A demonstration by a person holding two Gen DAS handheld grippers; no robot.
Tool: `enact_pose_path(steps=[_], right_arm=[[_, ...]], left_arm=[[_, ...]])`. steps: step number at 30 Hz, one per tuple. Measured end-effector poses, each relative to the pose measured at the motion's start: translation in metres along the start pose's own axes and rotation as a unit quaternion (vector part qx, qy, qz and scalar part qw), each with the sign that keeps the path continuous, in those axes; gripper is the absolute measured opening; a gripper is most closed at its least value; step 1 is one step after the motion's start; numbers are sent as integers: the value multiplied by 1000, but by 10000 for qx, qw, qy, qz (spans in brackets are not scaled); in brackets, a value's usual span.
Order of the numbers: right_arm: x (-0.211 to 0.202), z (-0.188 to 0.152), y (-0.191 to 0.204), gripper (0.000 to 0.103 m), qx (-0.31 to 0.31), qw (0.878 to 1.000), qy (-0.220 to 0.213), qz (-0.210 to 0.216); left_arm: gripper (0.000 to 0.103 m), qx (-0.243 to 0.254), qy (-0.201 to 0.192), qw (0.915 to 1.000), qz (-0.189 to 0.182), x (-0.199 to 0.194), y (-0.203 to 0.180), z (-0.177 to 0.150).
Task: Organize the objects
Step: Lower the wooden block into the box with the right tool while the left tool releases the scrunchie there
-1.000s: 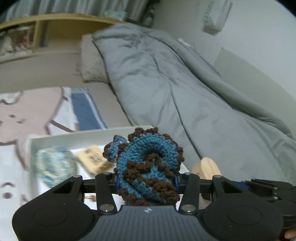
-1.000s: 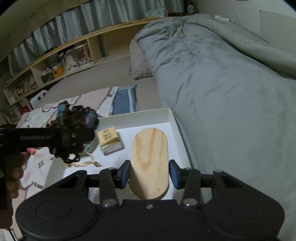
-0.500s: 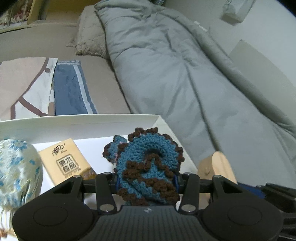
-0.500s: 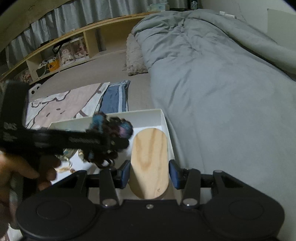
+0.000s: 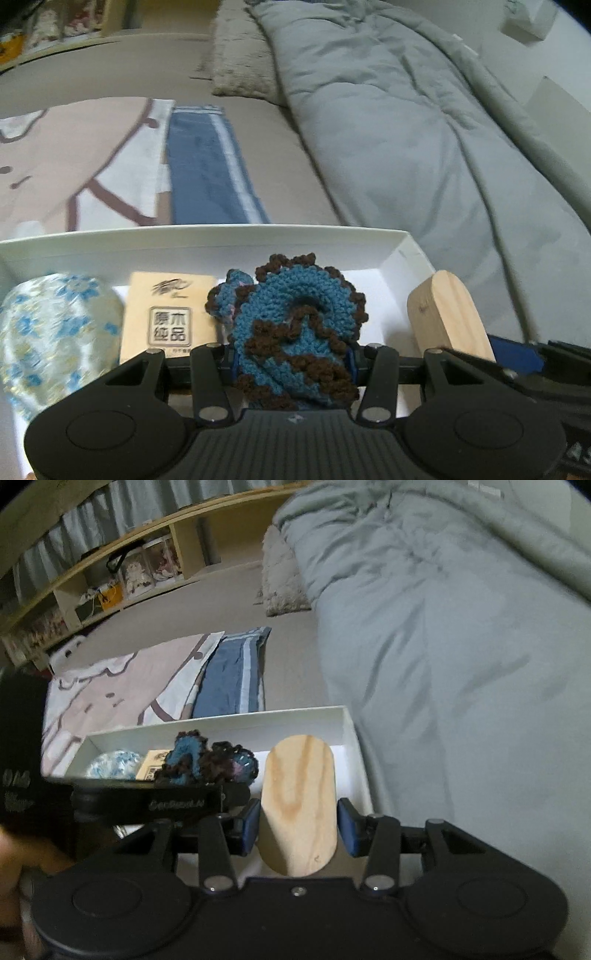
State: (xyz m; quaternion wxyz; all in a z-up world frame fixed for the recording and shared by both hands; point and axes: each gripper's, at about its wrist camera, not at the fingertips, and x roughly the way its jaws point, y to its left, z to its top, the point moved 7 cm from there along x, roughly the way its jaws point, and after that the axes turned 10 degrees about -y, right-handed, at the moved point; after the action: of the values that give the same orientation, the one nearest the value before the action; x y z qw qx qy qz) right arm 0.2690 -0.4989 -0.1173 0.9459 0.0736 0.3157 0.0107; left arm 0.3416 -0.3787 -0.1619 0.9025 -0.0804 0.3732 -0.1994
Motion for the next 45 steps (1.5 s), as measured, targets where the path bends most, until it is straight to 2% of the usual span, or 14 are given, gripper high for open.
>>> enact_pose_path(steps=[5,12,15,20,24,27,32,34,40,45], right_arm=[[20,-1,4,45,-170,9998,105,15],[36,-2,-5,46,-41,9998,174,-3],[27,2,-6,56,-62,9999,41,-84],[14,3,-4,56,-211,9998,23,-34],[1,3,-7,56,-108,9999,-30,-21],[-14,3,-8,56,-20,10000,-75,-17],[-38,5,-4,56,-12,9999,-159,-59],[-48,6,-3,56,-15,9997,-220,-77],[-74,7,3,57,80,9994,-292,-183],[-98,7,10,69,82,9988,-411,-251]], left_arm=[[48,67,18,9997,238,-5,0,0],[51,133,-13,9997,215,-6,1,1],[54,134,-9,9997,211,-6,0,1],[61,123,23,9998,158,-11,-2,1],[72,114,-26,9999,76,-23,-6,2],[78,120,-62,9999,-3,-37,-10,4],[81,250,-128,9996,-41,-62,-16,10],[87,285,-168,9994,-73,-73,-18,12],[95,503,-276,9983,-43,-109,-20,16],[99,616,-374,9974,-13,-137,-16,16]])
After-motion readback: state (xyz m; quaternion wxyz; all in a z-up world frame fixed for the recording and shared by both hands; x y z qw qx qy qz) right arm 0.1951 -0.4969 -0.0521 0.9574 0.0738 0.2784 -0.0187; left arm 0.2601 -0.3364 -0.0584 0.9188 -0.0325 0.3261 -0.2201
